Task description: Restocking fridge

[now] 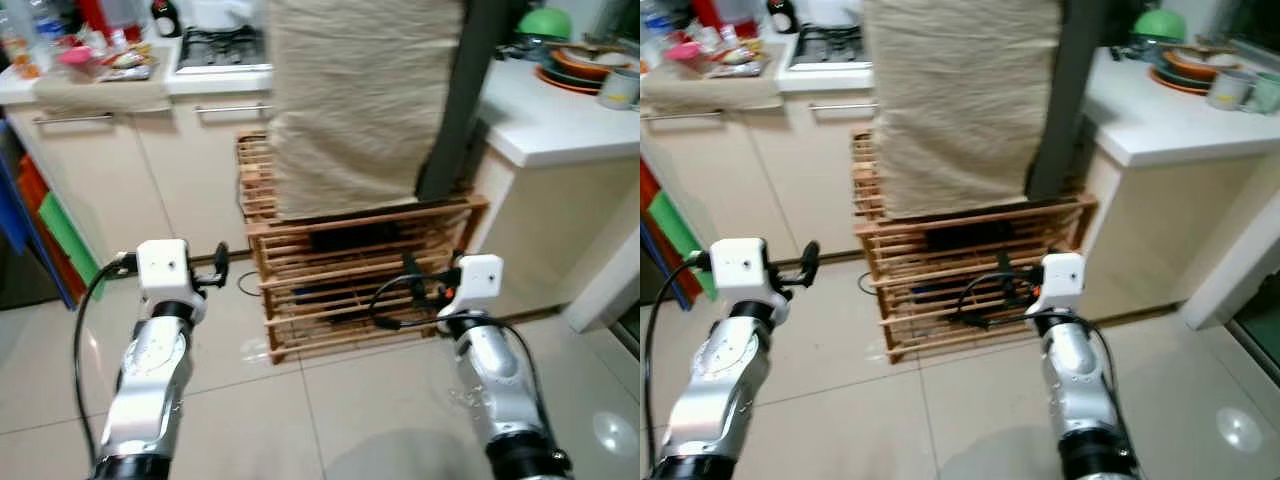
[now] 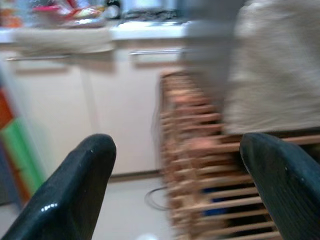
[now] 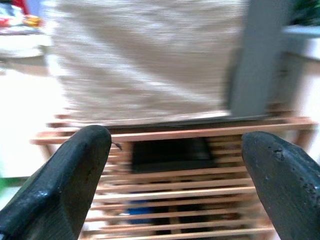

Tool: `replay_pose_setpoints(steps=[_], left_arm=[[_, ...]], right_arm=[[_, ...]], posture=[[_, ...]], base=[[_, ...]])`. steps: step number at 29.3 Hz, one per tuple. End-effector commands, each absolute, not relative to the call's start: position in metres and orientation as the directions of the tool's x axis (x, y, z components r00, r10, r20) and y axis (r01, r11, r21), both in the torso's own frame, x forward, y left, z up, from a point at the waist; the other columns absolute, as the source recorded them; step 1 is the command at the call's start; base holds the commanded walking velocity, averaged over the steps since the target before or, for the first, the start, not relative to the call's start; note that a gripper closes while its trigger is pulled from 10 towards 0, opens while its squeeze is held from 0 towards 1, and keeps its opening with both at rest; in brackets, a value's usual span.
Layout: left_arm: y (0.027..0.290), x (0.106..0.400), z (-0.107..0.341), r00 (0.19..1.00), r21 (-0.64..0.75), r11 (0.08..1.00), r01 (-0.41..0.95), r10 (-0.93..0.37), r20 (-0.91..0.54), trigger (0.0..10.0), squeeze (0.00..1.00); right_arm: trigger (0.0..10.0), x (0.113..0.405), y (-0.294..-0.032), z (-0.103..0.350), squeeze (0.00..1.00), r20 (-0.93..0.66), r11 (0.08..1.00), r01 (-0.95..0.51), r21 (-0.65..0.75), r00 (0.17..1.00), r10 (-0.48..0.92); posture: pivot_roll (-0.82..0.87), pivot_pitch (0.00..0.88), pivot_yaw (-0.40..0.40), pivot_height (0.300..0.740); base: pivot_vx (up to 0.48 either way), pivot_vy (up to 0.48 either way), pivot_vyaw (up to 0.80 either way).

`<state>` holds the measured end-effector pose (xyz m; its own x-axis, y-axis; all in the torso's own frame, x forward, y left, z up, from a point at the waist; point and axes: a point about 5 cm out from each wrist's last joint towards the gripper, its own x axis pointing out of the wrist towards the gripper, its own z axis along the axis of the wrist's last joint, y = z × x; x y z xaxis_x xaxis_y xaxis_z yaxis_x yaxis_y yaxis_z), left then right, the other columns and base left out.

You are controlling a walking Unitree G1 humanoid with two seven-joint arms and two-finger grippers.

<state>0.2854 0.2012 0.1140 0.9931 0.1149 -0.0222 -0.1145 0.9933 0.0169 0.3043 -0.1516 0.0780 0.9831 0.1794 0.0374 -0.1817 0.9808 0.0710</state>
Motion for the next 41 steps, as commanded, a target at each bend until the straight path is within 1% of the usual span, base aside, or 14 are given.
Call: replay_pose_setpoints(steps=[1, 3, 6, 7, 11, 13, 17, 21, 23, 28, 33, 34, 37, 41], left_arm=[[0.202, 0.289, 0.117, 0.995, 0.012, 0.995, -0.102, 0.102, -0.010, 10.0, 0.00], [0.202, 0.290, 0.117, 0.995, 0.014, 0.995, -0.098, 0.098, -0.010, 10.0, 0.00], [0.208, 0.294, 0.116, 0.995, 0.042, 0.994, -0.097, 0.098, -0.022, 10.0, 0.00], [0.211, 0.295, 0.114, 0.993, 0.094, 0.989, -0.112, 0.116, -0.035, 10.0, 0.00], [0.215, 0.295, 0.107, 0.987, 0.079, 0.988, -0.132, 0.138, -0.085, 10.0, 0.00], [0.209, 0.295, 0.116, 0.998, 0.024, 0.998, -0.065, 0.065, -0.022, 10.0, 0.00], [0.205, 0.297, 0.119, 0.999, 0.037, 0.998, -0.046, 0.046, 0.001, 10.0, 0.00], [0.209, 0.296, 0.118, 0.998, 0.030, 0.997, -0.066, 0.066, 0.000, 10.0, 0.00], [0.211, 0.295, 0.117, 0.997, 0.016, 0.997, -0.071, 0.071, 0.003, 10.0, 0.00], [0.209, 0.292, 0.116, 0.998, -0.010, 0.998, -0.054, 0.054, 0.014, 10.0, 0.00], [0.206, 0.290, 0.112, 0.999, -0.032, 0.999, -0.035, 0.036, 0.011, 10.0, 0.00], [0.204, 0.290, 0.110, 0.999, -0.038, 0.999, -0.031, 0.032, 0.010, 10.0, 0.00], [0.201, 0.290, 0.110, 1.000, -0.045, 0.999, -0.019, 0.020, 0.012, 10.0, 0.00], [0.196, 0.292, 0.113, 0.999, -0.034, 0.999, 0.022, -0.021, 0.034, 10.0, 0.00]], right_arm=[[10.0, 0.299, -0.160, 0.077, 0.00, 0.047, 0.985, -0.161, 0.059, 0.986, 0.159], [10.0, 0.296, -0.162, 0.075, 0.00, 0.034, 0.987, -0.155, 0.044, 0.988, 0.153], [10.0, 0.282, -0.163, 0.068, 0.00, 0.017, 0.983, -0.180, 0.020, 0.984, 0.180], [10.0, 0.273, -0.163, 0.064, 0.00, 0.006, 0.980, -0.199, 0.006, 0.980, 0.199], [10.0, 0.265, -0.169, 0.060, 0.00, 0.005, 0.983, -0.181, 0.021, 0.983, 0.181], [10.0, 0.267, -0.192, 0.056, 0.00, -0.034, 0.996, -0.043, 0.084, 0.998, 0.046], [10.0, 0.268, -0.204, 0.057, 0.00, -0.042, 0.996, 0.023, 0.082, 0.999, -0.019], [10.0, 0.268, -0.214, 0.058, 0.00, -0.049, 0.995, 0.073, 0.062, 0.996, -0.070], [10.0, 0.274, -0.217, 0.065, 0.00, -0.020, 0.996, 0.082, 0.041, 0.997, -0.081], [10.0, 0.288, -0.217, 0.088, 0.00, 0.052, 0.998, 0.064, -0.011, 0.997, -0.064], [10.0, 0.299, -0.213, 0.110, 0.00, 0.108, 0.998, 0.015, -0.062, 0.994, -0.008], [10.0, 0.302, -0.206, 0.118, 0.00, 0.120, 0.996, -0.023, -0.088, 0.992, 0.034], [10.0, 0.305, -0.197, 0.123, 0.00, 0.130, 0.994, -0.065, -0.086, 0.989, 0.076], [10.0, 0.307, -0.197, 0.119, 0.00, 0.117, 0.997, -0.050, -0.056, 0.992, 0.056]], posture=[[-0.07, 0.000, 0.040, 0.740], [-0.07, 0.000, 0.043, 0.740], [-0.08, 0.000, 0.051, 0.740], [-0.09, 0.000, 0.055, 0.740], [-0.09, 0.000, 0.058, 0.740], [-0.10, 0.000, 0.064, 0.740], [-0.10, 0.000, 0.063, 0.740], [-0.10, 0.000, 0.063, 0.740], [-0.10, 0.000, 0.062, 0.740], [-0.10, 0.000, 0.062, 0.740], [-0.10, 0.000, 0.052, 0.740], [-0.10, 0.000, 0.049, 0.740], [-0.11, 0.000, 0.042, 0.740], [-0.11, 0.000, 0.039, 0.740]], base=[[0.000, 0.469, 0.00], [0.000, 0.480, 0.00], [0.000, 0.480, -0.45], [0.000, 0.480, -0.65], [0.000, 0.000, -0.55], [0.000, 0.000, 0.00], [0.302, 0.194, 0.00], [0.405, 0.257, 0.00], [0.405, 0.255, 0.00], [0.403, 0.258, 0.00], [0.405, 0.256, 0.00], [0.401, 0.262, 0.00], [0.401, 0.261, 0.00], [0.402, 0.260, 0.00]])
